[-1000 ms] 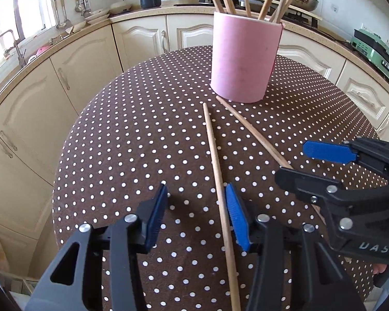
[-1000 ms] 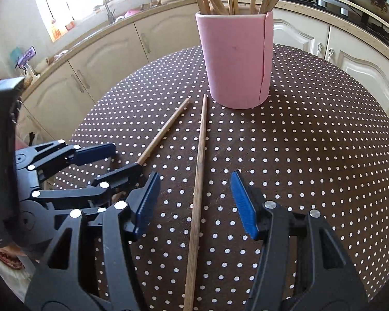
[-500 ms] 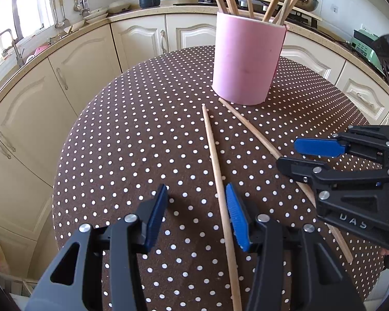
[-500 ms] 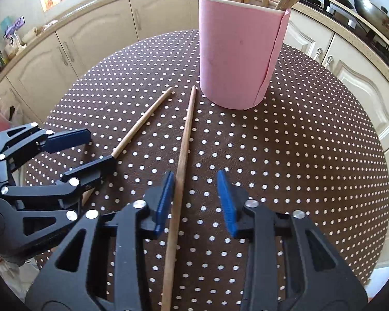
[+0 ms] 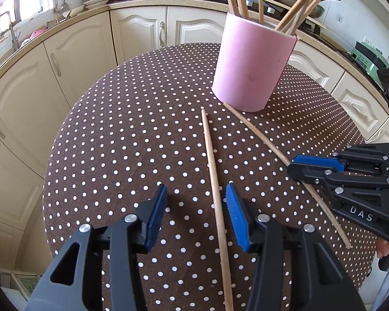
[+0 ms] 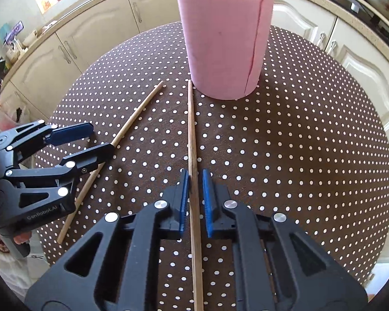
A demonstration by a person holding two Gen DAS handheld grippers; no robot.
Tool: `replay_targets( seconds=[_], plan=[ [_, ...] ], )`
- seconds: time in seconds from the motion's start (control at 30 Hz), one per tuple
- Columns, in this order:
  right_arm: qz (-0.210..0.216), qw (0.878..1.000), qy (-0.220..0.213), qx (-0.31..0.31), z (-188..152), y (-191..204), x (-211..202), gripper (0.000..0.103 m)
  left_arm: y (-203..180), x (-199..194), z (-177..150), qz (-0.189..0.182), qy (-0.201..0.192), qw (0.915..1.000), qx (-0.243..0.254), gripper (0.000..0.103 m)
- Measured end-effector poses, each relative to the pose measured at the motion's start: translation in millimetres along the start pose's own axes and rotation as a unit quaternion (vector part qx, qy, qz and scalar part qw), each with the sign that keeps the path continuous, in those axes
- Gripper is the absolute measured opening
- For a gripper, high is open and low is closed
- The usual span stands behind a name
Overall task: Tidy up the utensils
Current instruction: 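Close the right gripper on one chopstick while the left gripper closes on the other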
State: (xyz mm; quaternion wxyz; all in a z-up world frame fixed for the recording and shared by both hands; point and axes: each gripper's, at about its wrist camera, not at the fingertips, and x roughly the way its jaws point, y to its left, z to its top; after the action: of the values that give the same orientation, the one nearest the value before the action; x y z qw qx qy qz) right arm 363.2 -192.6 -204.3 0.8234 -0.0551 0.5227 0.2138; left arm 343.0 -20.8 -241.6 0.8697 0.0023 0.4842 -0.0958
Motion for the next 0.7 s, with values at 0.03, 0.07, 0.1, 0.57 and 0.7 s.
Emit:
replay_targets(
  seconds=[0.03, 0.07, 0.1, 0.57, 0.7],
  plan=[
    [0.004, 1.0, 0.002, 0.004, 1, -5, 0, 0.012, 0, 1, 2, -0.001, 0.002, 1.0, -0.001, 0.047],
    [0.008, 1.0, 0.004, 0.007, 1, -9, -1, 0.012, -1, 1, 3, -0.001, 0.004, 1.0, -0.001, 0.047],
    [0.012, 1.0, 0.005, 0.01, 1, -12, -1, 0.012, -2, 2, 5, -0.002, 0.005, 1.0, -0.002, 0.047],
    [-0.018, 0.998, 0.06, -0.032, 28, 7, 10, 0.012, -34, 15, 20, 0.042, 0.038, 0.9975, 0.044, 0.036],
    [-0.027, 0.995, 0.081, -0.051, 35, 13, 15, 0.012, -38, 15, 23, 0.039, 0.046, 0.9971, 0.048, 0.011]
  ],
)
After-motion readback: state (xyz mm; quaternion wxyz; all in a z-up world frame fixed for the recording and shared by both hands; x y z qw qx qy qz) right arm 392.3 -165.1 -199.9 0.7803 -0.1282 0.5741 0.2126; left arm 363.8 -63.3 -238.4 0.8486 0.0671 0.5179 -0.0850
